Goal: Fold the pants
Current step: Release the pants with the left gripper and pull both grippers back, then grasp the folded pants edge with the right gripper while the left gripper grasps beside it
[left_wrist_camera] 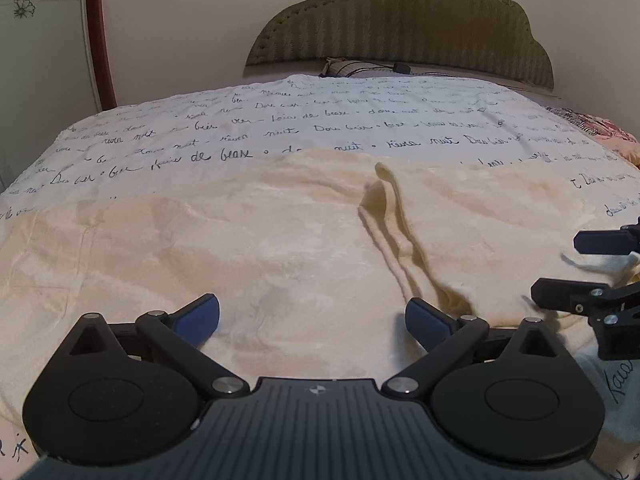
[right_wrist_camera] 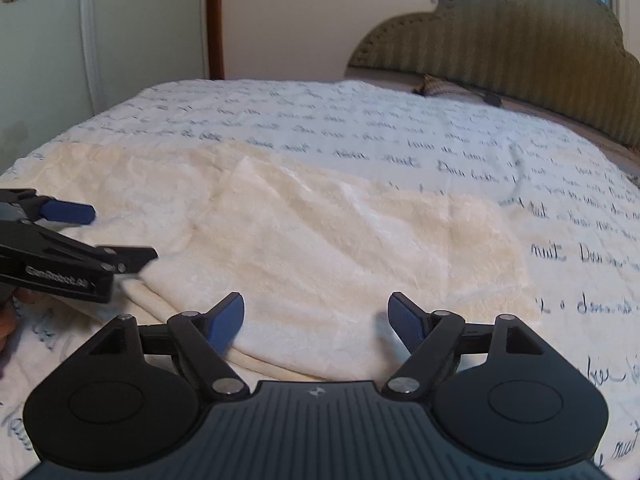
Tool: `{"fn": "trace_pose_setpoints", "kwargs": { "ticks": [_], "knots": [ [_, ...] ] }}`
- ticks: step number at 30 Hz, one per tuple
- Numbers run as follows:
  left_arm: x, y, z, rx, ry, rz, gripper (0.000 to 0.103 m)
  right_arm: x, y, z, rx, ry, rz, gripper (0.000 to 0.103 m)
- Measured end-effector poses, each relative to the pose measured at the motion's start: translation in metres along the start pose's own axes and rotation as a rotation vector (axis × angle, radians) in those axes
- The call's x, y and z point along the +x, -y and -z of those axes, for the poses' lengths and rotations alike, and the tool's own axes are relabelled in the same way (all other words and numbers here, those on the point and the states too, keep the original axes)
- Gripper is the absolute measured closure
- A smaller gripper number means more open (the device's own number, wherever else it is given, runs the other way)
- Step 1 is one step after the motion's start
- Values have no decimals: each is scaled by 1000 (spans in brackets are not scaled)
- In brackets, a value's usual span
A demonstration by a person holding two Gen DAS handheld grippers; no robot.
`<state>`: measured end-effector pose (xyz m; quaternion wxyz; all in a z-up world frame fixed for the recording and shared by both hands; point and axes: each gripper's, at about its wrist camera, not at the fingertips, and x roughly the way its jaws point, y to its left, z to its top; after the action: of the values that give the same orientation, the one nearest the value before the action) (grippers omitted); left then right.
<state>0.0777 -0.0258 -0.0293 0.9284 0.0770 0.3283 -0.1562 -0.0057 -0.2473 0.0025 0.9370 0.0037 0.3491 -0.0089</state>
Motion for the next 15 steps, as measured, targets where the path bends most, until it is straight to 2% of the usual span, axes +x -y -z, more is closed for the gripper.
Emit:
{"fn": "trace_pose_setpoints", "kwargs": {
  "ticks": [5, 7, 11, 15],
  "knots": [
    [-17, -18, 6, -9, 28, -40, 2, -16, -40, -11, -107, 93, -45, 24],
    [-28, -32, 7, -32, 62, -90, 2, -18, -63, -17, -192, 122, -49, 24],
    [-51, -82, 5, -170, 111, -235, 2, -14, -103, -23, -298, 142, -177, 24],
    [-72, -139, 7, -354, 103, -270, 2, -4, -145, -26, -378, 149, -247, 24]
  ]
}}
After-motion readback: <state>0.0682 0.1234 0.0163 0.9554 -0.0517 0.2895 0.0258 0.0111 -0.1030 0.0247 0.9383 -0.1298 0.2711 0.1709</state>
